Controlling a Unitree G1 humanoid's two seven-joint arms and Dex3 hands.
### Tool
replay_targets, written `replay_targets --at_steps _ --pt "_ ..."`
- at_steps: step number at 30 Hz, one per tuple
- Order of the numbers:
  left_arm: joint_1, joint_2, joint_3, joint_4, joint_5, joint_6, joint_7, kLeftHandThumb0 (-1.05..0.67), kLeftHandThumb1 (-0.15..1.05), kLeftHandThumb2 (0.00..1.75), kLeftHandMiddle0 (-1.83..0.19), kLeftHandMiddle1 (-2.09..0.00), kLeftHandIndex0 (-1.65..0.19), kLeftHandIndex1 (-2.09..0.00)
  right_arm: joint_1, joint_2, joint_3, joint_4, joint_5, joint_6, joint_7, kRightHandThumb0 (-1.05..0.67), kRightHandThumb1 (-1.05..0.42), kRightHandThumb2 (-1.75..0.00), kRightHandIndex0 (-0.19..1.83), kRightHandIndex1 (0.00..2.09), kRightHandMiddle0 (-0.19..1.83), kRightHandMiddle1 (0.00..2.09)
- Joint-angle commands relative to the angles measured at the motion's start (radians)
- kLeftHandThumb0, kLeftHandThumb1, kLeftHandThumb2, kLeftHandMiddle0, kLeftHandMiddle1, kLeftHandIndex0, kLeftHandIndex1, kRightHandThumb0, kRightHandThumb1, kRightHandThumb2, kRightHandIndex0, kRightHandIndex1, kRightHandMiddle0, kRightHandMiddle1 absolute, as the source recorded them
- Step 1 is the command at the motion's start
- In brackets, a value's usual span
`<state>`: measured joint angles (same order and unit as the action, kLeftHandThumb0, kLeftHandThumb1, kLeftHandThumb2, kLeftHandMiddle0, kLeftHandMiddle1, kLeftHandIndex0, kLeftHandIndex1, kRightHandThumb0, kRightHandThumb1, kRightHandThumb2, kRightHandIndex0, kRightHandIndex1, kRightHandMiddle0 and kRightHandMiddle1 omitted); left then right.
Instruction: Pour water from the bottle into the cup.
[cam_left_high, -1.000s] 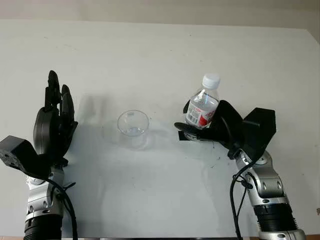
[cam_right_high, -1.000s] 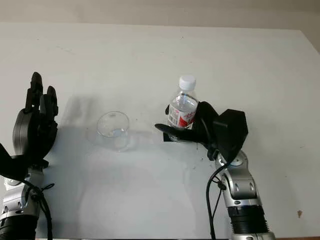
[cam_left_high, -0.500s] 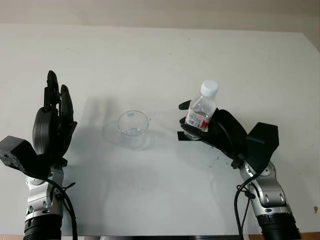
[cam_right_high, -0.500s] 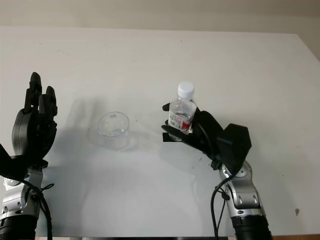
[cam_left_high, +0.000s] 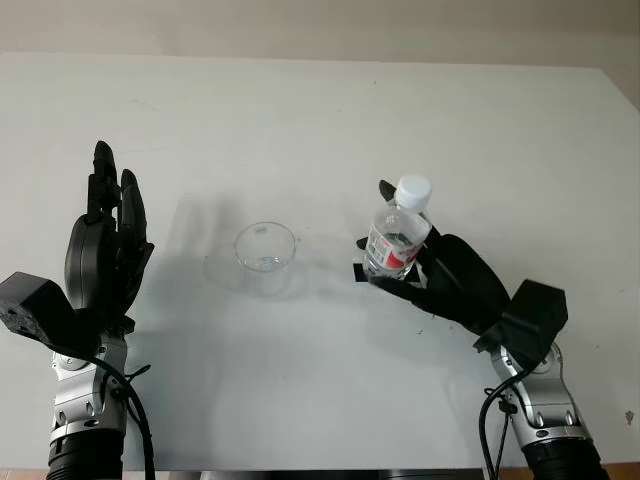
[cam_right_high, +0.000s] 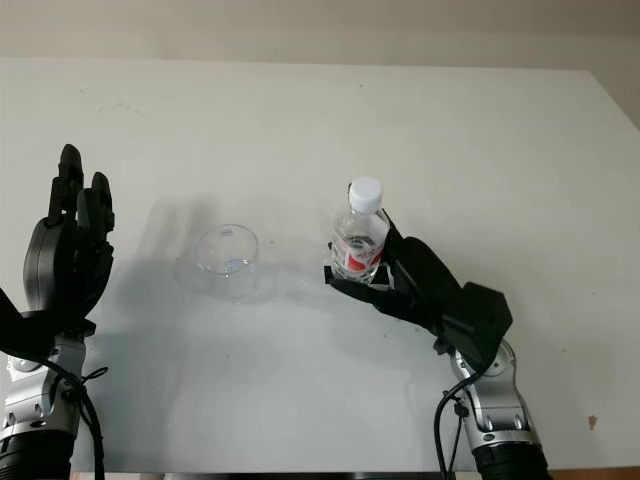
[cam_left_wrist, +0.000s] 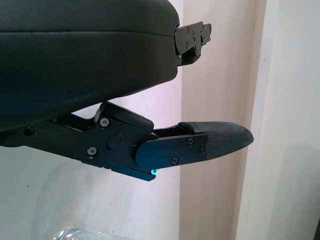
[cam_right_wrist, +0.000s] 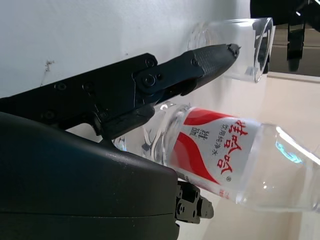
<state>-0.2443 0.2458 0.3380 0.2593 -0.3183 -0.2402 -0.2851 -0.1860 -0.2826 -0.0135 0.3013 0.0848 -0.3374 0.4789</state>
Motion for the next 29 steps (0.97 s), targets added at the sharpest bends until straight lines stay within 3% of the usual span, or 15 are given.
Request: replay_targets --at_steps 1,20,29 --pt "0.001 0.012 0.004 0.000 0.001 -0.005 -0.002 -0.74 1.05 0.54 0.19 0.00 0.19 0.00 0.026 0.006 -0.025 0.041 -0.002 -0.009 -0.037 -0.91 -1.02 -0.06 -0.19 0.00 -0.19 0.00" --pt "-0.006 0.015 0.001 0.001 0.011 -0.003 0.002 -0.74 1.05 0.53 0.19 0.00 0.19 0.00 -0.067 0.081 -0.080 0.110 0.078 -0.081 -0.107 -0.89 -1.03 -0.05 -0.19 0.00 -0.19 0.00" --pt "0.035 0.006 0.007 -0.045 0.000 -0.002 0.002 -0.73 1.05 0.53 0.19 0.00 0.19 0.00 -0.013 0.042 -0.040 -0.047 0.146 -0.064 0.064 -0.90 -1.02 -0.06 -0.19 0.00 -0.19 0.00"
